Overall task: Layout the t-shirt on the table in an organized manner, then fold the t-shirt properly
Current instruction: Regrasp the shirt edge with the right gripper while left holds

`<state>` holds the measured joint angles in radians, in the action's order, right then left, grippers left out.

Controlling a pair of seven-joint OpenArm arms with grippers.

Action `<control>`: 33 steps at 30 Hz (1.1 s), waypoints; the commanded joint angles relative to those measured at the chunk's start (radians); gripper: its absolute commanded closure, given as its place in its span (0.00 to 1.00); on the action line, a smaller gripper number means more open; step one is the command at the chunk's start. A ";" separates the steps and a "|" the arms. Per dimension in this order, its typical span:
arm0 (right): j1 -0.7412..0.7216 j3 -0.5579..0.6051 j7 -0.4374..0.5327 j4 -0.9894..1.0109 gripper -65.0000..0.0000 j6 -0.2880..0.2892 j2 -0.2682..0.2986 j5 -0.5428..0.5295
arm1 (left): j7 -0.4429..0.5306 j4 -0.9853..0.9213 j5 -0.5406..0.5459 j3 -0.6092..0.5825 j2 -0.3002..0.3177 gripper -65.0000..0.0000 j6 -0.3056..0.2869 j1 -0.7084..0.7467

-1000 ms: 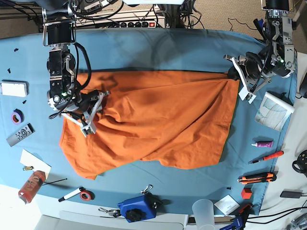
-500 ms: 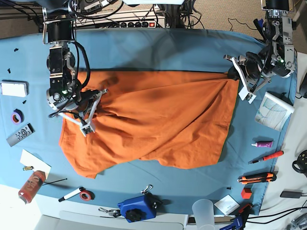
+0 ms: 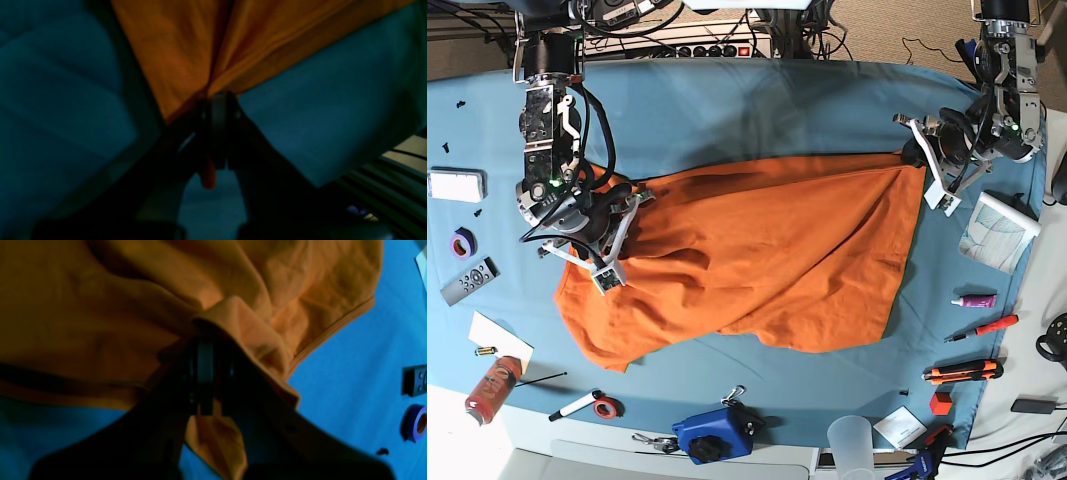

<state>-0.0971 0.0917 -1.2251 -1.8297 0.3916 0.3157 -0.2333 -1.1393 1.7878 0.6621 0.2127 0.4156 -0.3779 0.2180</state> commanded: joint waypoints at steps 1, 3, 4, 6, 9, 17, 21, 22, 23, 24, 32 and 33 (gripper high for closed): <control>-0.022 -0.009 0.026 -0.016 1.00 0.000 0.011 0.006 | -0.004 0.012 -0.012 0.006 0.011 1.00 0.000 -0.005; -0.021 -0.009 0.025 -0.016 1.00 0.017 0.011 0.006 | -0.004 0.012 -0.012 0.006 0.011 1.00 0.000 -0.005; -0.021 -0.008 0.025 -0.016 0.97 0.024 0.011 0.006 | -0.004 0.012 -0.012 0.006 0.011 1.00 0.000 -0.005; -0.021 -0.008 0.027 -0.016 0.83 0.023 0.011 0.006 | -0.004 0.012 -0.012 0.006 0.011 1.00 0.000 -0.005; -0.021 -0.008 0.033 -0.016 0.76 0.021 0.011 0.006 | -0.004 0.012 -0.012 0.006 0.011 1.00 0.000 -0.005; -0.022 -0.008 0.031 -0.016 1.00 -0.031 0.011 0.023 | -0.004 0.012 -0.012 0.006 0.011 1.00 0.000 -0.005; -0.021 -0.008 0.021 -0.021 1.00 -0.031 0.011 0.022 | -0.004 0.012 -0.012 0.006 0.011 1.00 0.000 -0.005; -0.019 -0.008 0.018 -0.032 1.00 -0.031 0.011 0.020 | -0.004 0.012 -0.012 0.006 0.011 1.00 0.000 -0.005; -0.014 -0.008 0.009 -0.051 1.00 -0.031 0.011 0.021 | -0.004 0.012 -0.012 0.006 0.011 1.00 0.000 -0.005; -0.008 -0.009 0.000 -0.077 1.00 -0.032 0.011 0.021 | -0.004 0.012 -0.012 0.006 0.011 1.00 0.000 -0.005; 0.155 -0.012 0.003 -0.261 1.00 -0.030 0.011 0.035 | -0.004 0.012 -0.012 0.006 0.011 1.00 0.000 -0.005; 0.178 -0.019 0.003 -0.274 1.00 -0.031 0.011 0.042 | -0.004 0.012 -0.012 0.006 0.011 1.00 0.000 -0.005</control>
<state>0.0963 0.0814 -1.2419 -2.0827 0.3637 0.3157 -0.2035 -1.1393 1.7878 0.6613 0.2127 0.4152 -0.3779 0.2180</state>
